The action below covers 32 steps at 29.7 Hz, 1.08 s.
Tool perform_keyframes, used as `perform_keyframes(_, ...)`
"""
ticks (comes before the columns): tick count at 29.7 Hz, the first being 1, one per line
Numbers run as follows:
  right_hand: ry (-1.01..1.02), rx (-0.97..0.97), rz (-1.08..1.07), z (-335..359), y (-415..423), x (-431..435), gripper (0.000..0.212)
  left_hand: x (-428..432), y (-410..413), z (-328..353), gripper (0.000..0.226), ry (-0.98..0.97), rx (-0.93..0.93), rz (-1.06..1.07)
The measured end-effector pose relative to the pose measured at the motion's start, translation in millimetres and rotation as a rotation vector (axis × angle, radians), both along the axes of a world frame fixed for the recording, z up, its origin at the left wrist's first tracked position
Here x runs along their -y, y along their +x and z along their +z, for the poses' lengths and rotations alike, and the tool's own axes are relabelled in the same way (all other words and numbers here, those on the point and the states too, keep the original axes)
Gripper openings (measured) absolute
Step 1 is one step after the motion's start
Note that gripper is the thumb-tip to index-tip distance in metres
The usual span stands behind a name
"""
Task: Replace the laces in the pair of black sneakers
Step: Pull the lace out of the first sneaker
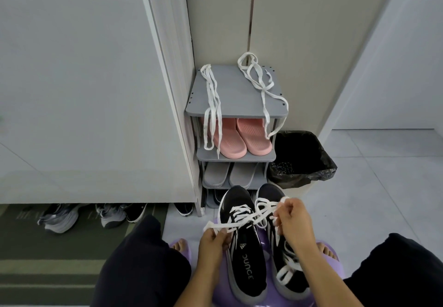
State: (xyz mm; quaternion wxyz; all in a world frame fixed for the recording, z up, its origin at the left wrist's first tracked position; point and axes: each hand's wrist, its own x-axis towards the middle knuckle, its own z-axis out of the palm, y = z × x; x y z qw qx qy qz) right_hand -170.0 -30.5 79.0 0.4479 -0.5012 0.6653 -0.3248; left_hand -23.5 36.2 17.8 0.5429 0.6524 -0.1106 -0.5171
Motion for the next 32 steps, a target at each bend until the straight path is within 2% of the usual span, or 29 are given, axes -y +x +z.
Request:
perform_keyframes(3, 0.1, -0.16, 0.122, -6.5, 11.0, -9.1, 0.03, 1.2, -1.9, 3.3, 0.019, -0.015, 0.013, 0.004)
perform_keyframes(7, 0.067, -0.703, 0.377, -8.5, 26.2, -9.9, 0.045, 0.0, -11.4, 17.5, 0.015, -0.107, 0.096, -0.028)
perform_keyframes(9, 0.12, -0.769, 0.451, -11.0, 33.8, -9.2, 0.047, -1.4, -18.7, 25.3, 0.019, -0.182, 0.141, -0.102)
perform_keyframes(11, 0.146, -0.729, 0.428, -16.2, 41.6, -9.7, 0.041, -1.2, -22.1, 27.6, 0.03, -0.2, 0.169, -0.143)
perform_keyframes(14, 0.154, -0.463, 0.271, -30.7, 49.2, -13.4, 0.018, -0.3, -18.7, 25.4, 0.033, -0.142, 0.234, -0.177)
perform_keyframes(17, 0.085, -0.19, 0.114, -44.6, 50.4, -24.2, 0.031, -2.7, -12.8, 20.6, 0.027, -0.054, 0.298, -0.149)
perform_keyframes(19, -0.014, -0.158, 0.059, -48.7, 48.0, -30.3, 0.036, -5.3, -9.8, 16.9, 0.025, -0.037, 0.326, -0.148)
perform_keyframes(21, -0.062, -0.115, 0.022, -44.3, 45.2, -28.5, 0.032, -7.1, -6.9, 14.5, 0.025, -0.036, 0.349, -0.137)
perform_keyframes(24, -0.073, 0.252, -0.099, -18.0, 40.3, -11.1, 0.024, -8.0, -5.2, 13.8, 0.016, -0.028, 0.332, -0.129)
perform_keyframes(26, -0.026, 0.375, -0.106, -5.1, 36.5, 2.1, 0.02, -8.9, -5.4, 14.3, 0.019, -0.014, 0.28, -0.121)
perform_keyframes(28, 0.03, 0.355, 0.005, -1.5, 35.2, 3.1, 0.024, -10.5, -4.4, 14.2, 0.019, -0.005, 0.261, -0.095)
perform_keyframes(30, 0.013, 0.074, 0.21, -10.8, 33.1, -9.5, 0.035, -12.3, -1.6, 14.6, 0.019, -0.028, 0.255, -0.086)
perform_keyframes(32, -0.037, -0.123, 0.356, -29.4, 31.9, -29.0, 0.025, -13.4, -0.3, 14.7, 0.029, -0.066, 0.225, -0.118)
